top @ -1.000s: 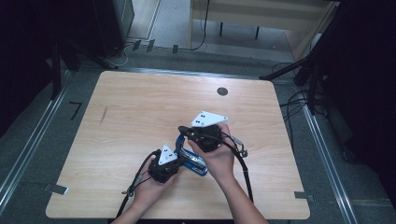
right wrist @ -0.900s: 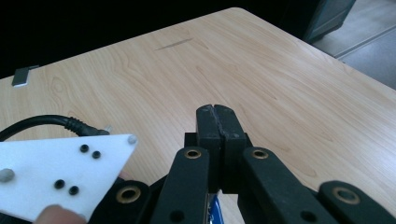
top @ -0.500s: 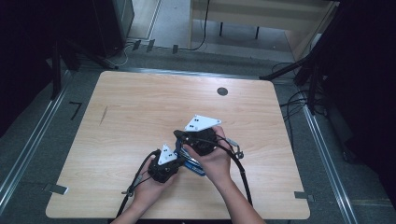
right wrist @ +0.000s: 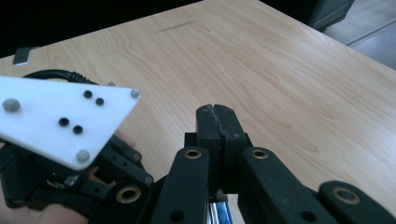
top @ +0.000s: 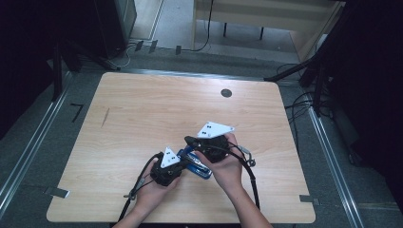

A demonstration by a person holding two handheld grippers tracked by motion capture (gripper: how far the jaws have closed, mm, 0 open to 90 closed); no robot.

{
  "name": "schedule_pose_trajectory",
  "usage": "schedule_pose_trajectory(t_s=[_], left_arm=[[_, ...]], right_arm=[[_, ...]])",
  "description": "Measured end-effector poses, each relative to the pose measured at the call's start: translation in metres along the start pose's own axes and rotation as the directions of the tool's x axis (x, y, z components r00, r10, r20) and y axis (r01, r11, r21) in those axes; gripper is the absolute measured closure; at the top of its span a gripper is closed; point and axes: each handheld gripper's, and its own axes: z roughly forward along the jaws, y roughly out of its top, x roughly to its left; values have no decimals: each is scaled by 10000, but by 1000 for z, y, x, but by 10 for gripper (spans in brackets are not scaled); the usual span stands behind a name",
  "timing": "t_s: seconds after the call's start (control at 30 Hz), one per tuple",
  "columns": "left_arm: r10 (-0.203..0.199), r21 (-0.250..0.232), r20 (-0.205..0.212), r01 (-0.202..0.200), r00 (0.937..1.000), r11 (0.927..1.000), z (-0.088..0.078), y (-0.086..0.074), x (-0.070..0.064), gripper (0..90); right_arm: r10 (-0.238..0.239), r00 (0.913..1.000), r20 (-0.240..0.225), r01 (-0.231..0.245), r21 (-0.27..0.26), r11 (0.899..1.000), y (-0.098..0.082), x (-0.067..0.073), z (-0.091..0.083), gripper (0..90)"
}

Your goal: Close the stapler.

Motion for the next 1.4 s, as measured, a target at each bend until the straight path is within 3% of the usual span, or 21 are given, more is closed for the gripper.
schedule_pose_trajectory(t_s=[0.23,0.63,0.93,1.07,1.4], left_arm=[[1,-39,39,-1,10000,10000,0,0,0,900],[132,37,62,-132,9999,9999,0,0,0,900],[130,33,54,-131,9999,9999,0,0,-1,900],[150,52,100,-150,9998,9999,-1,0,-1,900],[241,63,236,-242,9994,9997,-1,-1,0,900]], right_arm=[[347,9994,-49,-347,-140,9993,-14,-2,-11,900],[481,9979,435,-490,195,9986,-46,-1,-21,900],[1123,9913,690,-1148,333,9928,-77,-4,-31,900],[1189,9905,697,-1226,530,9910,-87,-3,-31,900],[1324,9895,574,-1347,381,9902,-93,2,-30,900]])
